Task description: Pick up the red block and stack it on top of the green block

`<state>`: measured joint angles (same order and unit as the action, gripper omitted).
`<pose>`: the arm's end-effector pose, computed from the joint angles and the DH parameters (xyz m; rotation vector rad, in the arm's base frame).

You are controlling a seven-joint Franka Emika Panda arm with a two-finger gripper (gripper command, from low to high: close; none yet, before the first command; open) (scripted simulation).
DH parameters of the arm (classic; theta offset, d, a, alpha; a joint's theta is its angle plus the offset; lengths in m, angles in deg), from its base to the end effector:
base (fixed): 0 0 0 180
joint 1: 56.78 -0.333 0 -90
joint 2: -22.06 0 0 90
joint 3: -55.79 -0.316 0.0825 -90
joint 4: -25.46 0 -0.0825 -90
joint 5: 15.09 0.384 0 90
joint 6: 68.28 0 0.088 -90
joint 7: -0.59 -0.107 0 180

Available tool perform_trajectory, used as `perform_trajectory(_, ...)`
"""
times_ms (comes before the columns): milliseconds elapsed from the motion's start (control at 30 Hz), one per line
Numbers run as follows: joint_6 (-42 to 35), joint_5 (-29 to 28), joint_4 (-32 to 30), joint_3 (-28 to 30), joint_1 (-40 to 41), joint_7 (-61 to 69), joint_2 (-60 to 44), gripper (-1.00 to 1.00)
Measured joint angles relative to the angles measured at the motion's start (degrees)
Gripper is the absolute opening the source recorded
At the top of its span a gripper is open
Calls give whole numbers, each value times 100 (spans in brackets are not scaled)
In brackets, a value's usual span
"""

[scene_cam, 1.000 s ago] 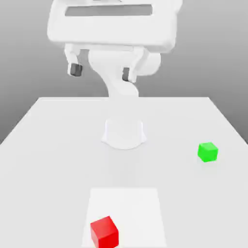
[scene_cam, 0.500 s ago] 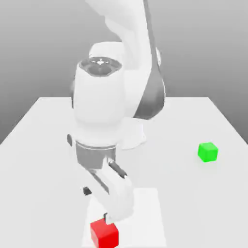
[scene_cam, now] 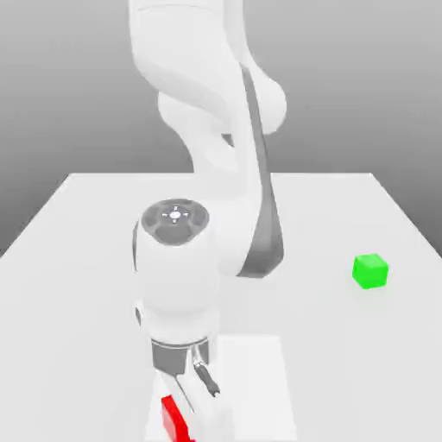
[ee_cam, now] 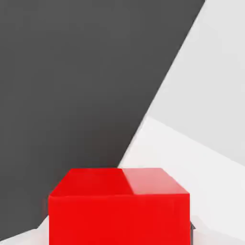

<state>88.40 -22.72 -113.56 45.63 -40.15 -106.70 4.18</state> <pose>0.4881 -0.0461 0.1828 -1.8610 2.5261 -0.0024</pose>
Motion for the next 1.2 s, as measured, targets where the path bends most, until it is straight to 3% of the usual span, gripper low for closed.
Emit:
perform_trajectory(167,-680,476,-239,-430,-285,-441,953,-100)
perform_trajectory(567,-1636,1727,-1062,-1549,-2108,-2862,2803,-100)
perform_trajectory(1033,-1448,3288,-2266,-3209,-3842,-5571,3907,-100)
perform_trajectory(1200,-1185,4609,-2633,-4701,-3574,-5869,4282,-100)
